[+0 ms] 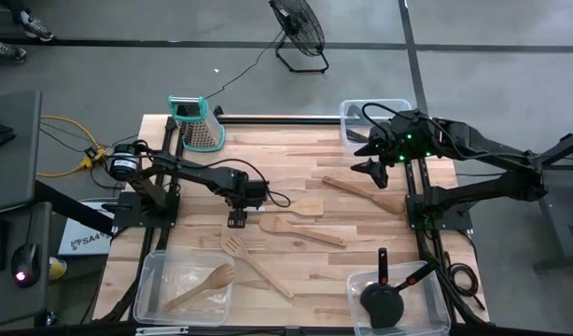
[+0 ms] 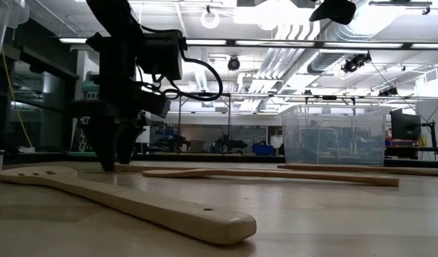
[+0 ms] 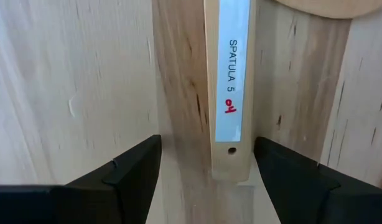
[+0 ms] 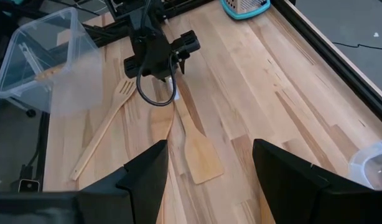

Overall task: Pick & Place Kitchen Items
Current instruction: Put the light brown spatula into the bottom right transparent bin

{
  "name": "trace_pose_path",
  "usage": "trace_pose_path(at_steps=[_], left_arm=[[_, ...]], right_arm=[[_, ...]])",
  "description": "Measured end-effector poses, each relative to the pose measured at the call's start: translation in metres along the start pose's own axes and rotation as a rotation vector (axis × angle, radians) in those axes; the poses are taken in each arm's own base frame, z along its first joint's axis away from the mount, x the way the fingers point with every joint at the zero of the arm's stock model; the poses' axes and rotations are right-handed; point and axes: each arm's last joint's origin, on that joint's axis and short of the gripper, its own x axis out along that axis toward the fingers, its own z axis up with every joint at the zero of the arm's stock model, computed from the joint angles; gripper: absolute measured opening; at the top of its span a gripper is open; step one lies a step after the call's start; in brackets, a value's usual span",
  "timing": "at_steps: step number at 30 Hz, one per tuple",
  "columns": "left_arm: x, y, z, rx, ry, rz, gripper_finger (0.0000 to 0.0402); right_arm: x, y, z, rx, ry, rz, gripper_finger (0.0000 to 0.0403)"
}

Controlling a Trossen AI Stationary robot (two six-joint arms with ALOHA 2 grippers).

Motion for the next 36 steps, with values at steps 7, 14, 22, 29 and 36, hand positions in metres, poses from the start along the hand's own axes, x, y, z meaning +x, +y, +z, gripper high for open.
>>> trace_pose_path(at_steps=[7, 14, 22, 29, 36], left_arm=[[0.0007, -0.0012, -0.0006, -0.004, 0.005, -0.041, 0.0214], [0.0011, -0.0017, -0.0007, -0.007, 0.006, -0.056, 0.0156], [0.0014, -0.0019, -0.0008, -0.005, 0.007, -0.067, 0.0115], [0.0016, -0.0024, -0.0013, 0.002, 0.012, -0.082, 0.0074], [0.0018, -0.0031, -0.0021, -0.040, 0.022, -0.108, 0.0074]], right_arm=[[0.0000, -0.0001, 0.0000, -0.002, 0.000, 0.000, 0.0226], [0.0000, 0.0000, 0.0000, -0.003, 0.000, 0.000, 0.0226], [0.0000, 0.0000, 0.0000, -0.003, 0.000, 0.000, 0.0226], [0.0000, 0.0000, 0.0000, -0.003, 0.000, 0.000, 0.0226], [0.0000, 0.0007, -0.0002, -0.003, 0.006, 0.024, 0.0226]])
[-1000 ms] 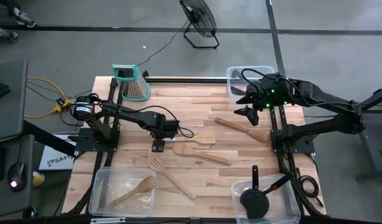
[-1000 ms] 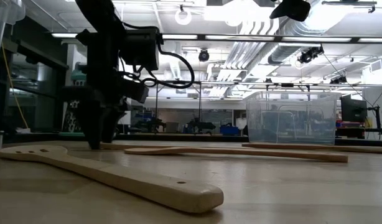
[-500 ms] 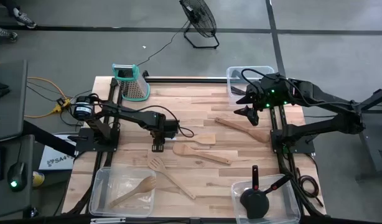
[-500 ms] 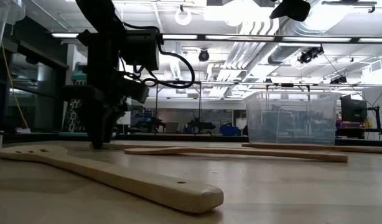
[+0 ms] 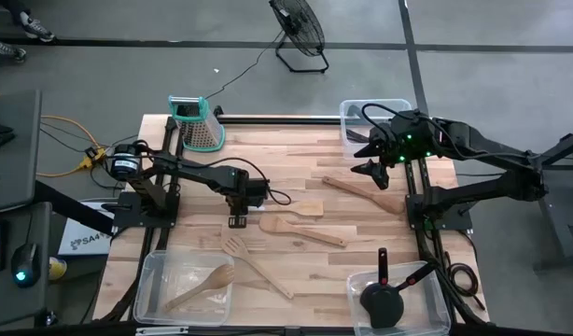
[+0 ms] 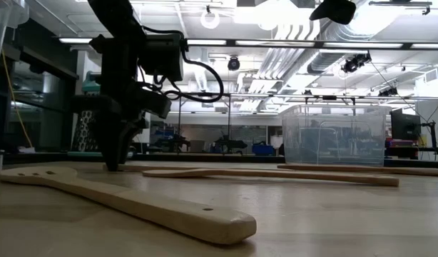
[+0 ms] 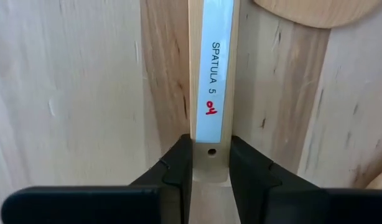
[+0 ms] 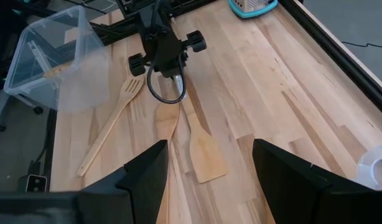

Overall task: Pick & Place Kitchen Items
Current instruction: Put the light brown spatula into the bottom right transparent bin

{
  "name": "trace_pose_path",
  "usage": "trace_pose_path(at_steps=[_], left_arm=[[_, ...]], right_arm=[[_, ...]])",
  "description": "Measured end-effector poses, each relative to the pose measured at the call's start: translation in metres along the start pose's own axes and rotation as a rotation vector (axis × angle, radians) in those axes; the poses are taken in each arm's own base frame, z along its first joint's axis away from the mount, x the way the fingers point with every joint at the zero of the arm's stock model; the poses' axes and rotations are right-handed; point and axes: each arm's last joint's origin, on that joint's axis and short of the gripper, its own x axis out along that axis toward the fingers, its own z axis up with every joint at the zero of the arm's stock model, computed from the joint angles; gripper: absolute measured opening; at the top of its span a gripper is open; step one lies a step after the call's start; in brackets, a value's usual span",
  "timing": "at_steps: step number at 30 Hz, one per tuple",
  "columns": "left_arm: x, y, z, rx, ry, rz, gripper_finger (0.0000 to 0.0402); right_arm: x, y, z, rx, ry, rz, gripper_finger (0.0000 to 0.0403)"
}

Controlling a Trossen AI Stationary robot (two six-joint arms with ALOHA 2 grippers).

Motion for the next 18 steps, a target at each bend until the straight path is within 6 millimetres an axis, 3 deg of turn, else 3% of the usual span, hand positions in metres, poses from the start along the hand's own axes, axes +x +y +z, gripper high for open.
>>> trace_pose_path(at_steps=[18], left_arm=[[-0.012, -0.003, 0.005, -0.071, 0.002, -0.043, 0.0074]], right_arm=[[0.000, 0.001, -0.001, -0.008, 0.012, 0.025, 0.0226]])
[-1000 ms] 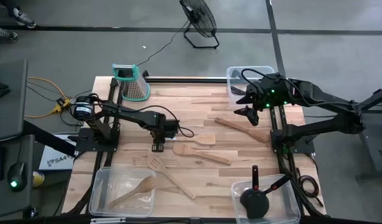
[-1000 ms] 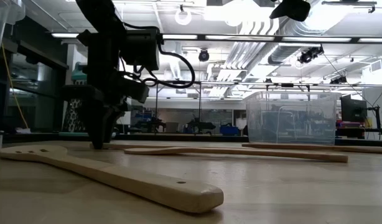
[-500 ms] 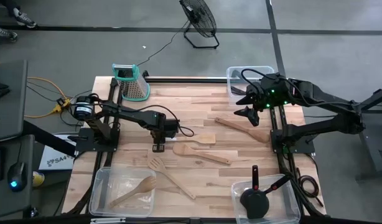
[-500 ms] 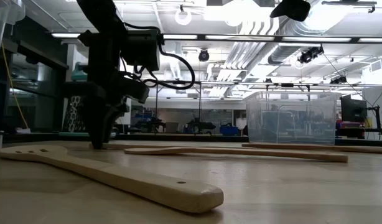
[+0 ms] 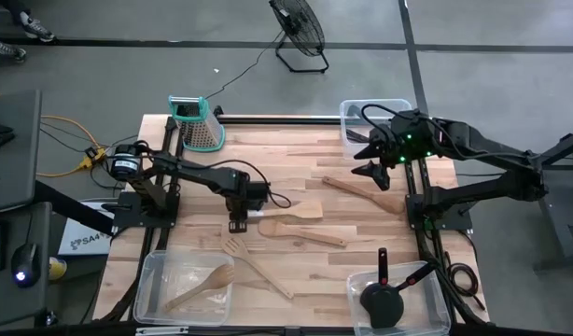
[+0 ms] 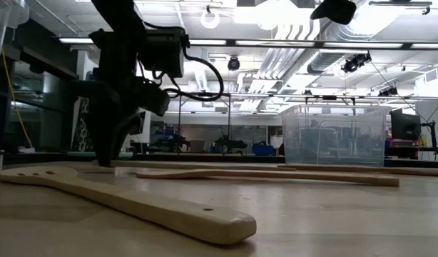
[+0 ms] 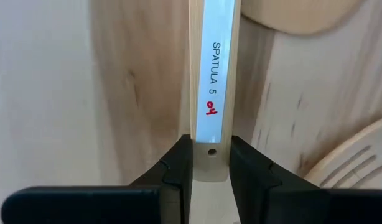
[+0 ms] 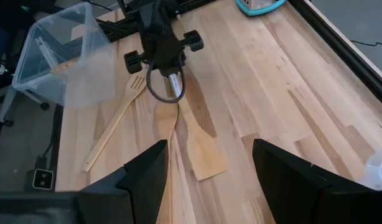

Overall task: Pick & Place Kitchen Items
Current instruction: Put the light brown spatula into the bottom right transparent bin

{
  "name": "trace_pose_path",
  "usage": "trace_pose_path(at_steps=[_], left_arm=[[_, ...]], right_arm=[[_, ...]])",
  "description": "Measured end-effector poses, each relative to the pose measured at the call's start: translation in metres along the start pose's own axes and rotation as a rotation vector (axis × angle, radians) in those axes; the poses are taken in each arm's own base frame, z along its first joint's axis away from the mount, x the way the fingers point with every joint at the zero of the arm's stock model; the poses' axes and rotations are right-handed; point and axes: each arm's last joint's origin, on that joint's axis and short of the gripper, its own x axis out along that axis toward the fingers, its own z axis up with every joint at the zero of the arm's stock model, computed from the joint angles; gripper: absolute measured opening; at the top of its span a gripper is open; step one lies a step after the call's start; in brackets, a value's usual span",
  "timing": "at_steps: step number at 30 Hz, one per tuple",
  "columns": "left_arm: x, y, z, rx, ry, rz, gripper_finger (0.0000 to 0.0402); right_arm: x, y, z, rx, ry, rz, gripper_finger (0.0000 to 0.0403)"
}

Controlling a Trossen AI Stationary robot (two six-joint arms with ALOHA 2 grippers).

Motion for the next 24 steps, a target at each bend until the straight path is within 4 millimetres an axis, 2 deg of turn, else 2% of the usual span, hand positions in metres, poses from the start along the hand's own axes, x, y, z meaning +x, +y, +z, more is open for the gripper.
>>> trace_pose_path(at_steps=[5, 11, 16, 24], left_arm=[[-0.004, 0.000, 0.002, -0.041, 0.002, 0.013, 0.0074], [-0.014, -0.001, 0.008, -0.045, -0.013, 0.035, 0.0074], [-0.027, -0.001, 0.017, -0.047, -0.044, 0.072, 0.0074], [-0.051, -0.002, 0.031, -0.049, -0.096, 0.157, 0.0074]], right_arm=[[-0.004, 0.000, -0.004, -0.019, 0.021, -0.010, 0.0226], [-0.019, 0.000, -0.008, -0.037, -0.018, -0.027, 0.0226], [-0.033, 0.000, -0.011, -0.054, -0.077, -0.084, 0.0226], [-0.048, 0.001, -0.015, -0.062, -0.127, -0.085, 0.0226]])
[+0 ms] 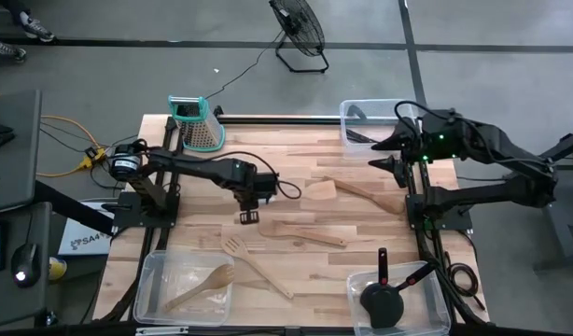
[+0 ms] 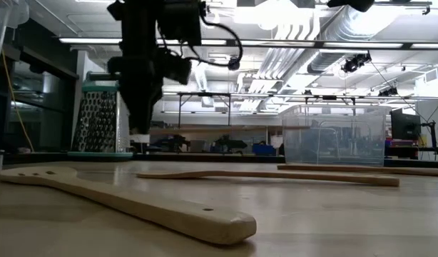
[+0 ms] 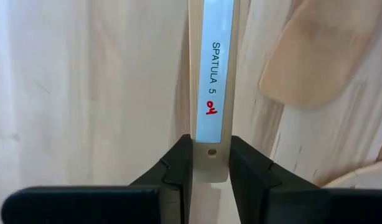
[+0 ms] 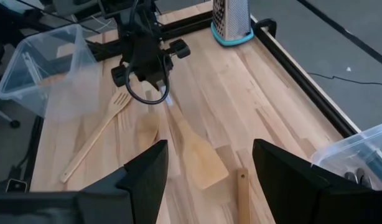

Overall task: Pick & Place Kitchen Items
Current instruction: Put the light brown spatula into the bottom right transparent bin

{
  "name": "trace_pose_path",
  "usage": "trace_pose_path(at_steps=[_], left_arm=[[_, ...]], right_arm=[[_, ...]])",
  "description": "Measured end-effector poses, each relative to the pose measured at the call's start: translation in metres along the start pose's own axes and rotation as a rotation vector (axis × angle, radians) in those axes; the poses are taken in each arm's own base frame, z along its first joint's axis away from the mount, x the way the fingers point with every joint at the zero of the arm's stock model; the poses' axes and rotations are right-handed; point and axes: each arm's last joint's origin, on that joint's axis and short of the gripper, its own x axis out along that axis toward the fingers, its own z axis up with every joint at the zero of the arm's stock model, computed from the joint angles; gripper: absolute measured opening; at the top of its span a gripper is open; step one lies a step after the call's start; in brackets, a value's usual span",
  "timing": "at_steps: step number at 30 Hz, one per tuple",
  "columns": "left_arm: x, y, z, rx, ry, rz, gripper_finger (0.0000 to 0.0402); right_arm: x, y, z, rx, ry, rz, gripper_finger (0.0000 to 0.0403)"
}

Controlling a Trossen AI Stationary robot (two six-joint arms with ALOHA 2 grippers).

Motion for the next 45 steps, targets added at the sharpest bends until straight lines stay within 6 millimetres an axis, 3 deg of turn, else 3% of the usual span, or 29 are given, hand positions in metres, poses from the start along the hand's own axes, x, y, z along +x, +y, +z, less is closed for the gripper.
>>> trace_pose_path(at_steps=[8, 20, 31, 36, 45], left_arm=[[-0.029, 0.002, 0.022, -0.026, -0.124, 0.074, 0.0074], [-0.098, 0.008, 0.054, -0.085, -0.374, 0.243, 0.0074], [-0.160, 0.013, 0.071, -0.162, -0.607, 0.322, 0.0074], [-0.180, 0.012, 0.078, -0.132, -0.724, 0.288, 0.0074], [-0.189, 0.010, 0.086, -0.097, -0.837, 0.240, 0.0074]], right_arm=[[-0.007, 0.000, -0.001, -0.002, -0.021, 0.005, 0.0226], [-0.025, -0.001, -0.011, 0.023, -0.023, -0.004, 0.0226], [-0.030, 0.000, -0.012, 0.025, -0.047, 0.004, 0.0226], [-0.019, 0.001, 0.000, -0.027, -0.098, 0.017, 0.0226], [0.011, 0.004, 0.025, -0.136, -0.196, 0.026, 0.0226]])
